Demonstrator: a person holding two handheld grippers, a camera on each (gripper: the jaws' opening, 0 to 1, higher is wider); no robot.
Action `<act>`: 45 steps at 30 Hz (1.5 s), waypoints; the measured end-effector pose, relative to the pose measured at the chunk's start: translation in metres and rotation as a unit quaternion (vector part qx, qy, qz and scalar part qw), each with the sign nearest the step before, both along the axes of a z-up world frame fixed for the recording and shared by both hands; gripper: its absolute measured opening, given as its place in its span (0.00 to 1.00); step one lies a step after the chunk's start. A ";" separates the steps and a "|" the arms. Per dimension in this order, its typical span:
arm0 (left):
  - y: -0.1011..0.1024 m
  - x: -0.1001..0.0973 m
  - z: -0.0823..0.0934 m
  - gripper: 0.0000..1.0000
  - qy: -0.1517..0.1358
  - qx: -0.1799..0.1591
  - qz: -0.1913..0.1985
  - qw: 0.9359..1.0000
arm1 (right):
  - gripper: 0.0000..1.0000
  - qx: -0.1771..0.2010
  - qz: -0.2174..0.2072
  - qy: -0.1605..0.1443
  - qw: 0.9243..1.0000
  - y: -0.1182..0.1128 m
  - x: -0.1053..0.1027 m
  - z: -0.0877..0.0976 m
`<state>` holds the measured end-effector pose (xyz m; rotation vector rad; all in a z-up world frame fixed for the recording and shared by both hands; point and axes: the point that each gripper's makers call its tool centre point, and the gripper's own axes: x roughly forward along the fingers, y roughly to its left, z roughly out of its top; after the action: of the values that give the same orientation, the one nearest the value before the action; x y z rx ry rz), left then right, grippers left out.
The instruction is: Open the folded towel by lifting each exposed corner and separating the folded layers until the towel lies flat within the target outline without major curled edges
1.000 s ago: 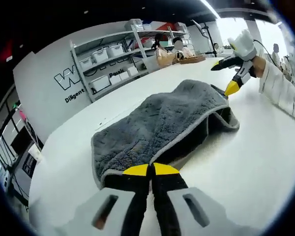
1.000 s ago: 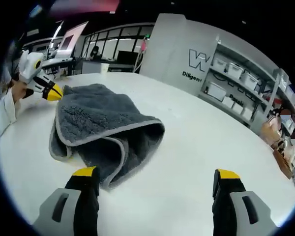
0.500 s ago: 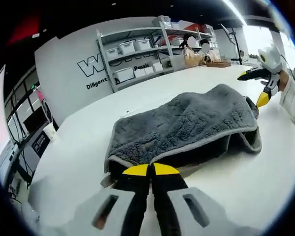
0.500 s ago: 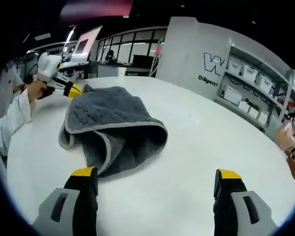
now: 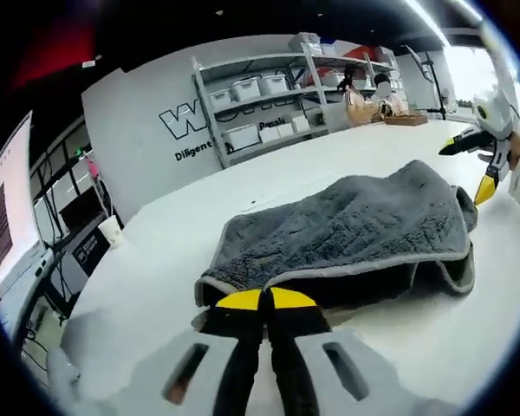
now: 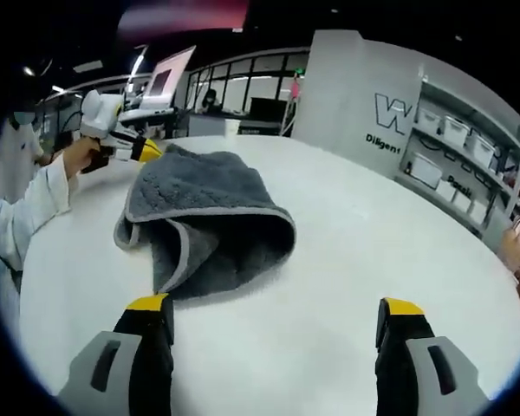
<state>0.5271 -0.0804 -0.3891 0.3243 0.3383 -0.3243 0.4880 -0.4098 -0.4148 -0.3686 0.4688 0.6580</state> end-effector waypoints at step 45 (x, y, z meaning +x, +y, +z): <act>-0.204 0.045 0.044 0.01 -0.069 0.056 -0.187 0.978 | 0.94 0.023 0.009 -0.001 1.000 0.005 -0.001 0.006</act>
<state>0.5720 -0.2844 -0.3447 0.5202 0.1571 -0.6514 0.4868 -0.4053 -0.4087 -0.3303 0.4480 0.6838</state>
